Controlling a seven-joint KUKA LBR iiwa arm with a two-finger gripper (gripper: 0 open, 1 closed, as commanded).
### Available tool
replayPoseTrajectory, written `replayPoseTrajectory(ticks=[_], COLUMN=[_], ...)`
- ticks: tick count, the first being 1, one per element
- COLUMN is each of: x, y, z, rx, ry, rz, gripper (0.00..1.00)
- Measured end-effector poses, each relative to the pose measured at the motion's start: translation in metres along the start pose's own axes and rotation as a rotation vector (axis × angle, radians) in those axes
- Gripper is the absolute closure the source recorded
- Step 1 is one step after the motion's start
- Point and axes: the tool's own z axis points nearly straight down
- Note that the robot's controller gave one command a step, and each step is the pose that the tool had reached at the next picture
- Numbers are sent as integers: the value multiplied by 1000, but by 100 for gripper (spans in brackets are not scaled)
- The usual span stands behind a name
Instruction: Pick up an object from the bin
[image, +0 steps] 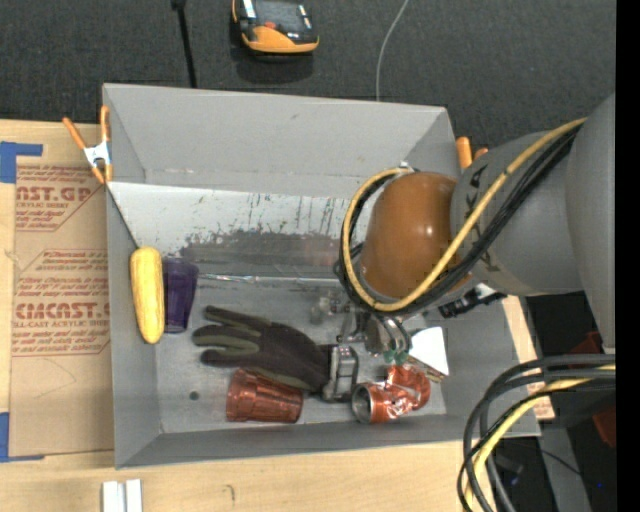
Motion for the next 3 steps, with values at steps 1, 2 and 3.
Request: replayPoseTrajectory(ticks=[1,2,3], x=[-17,-23,-15], y=[-19,-20,-15], z=[-51,-49,23], rx=[-1,1,-2], ry=[6,-18,-3], rz=[-128,-157,-153], gripper=[0,0,0])
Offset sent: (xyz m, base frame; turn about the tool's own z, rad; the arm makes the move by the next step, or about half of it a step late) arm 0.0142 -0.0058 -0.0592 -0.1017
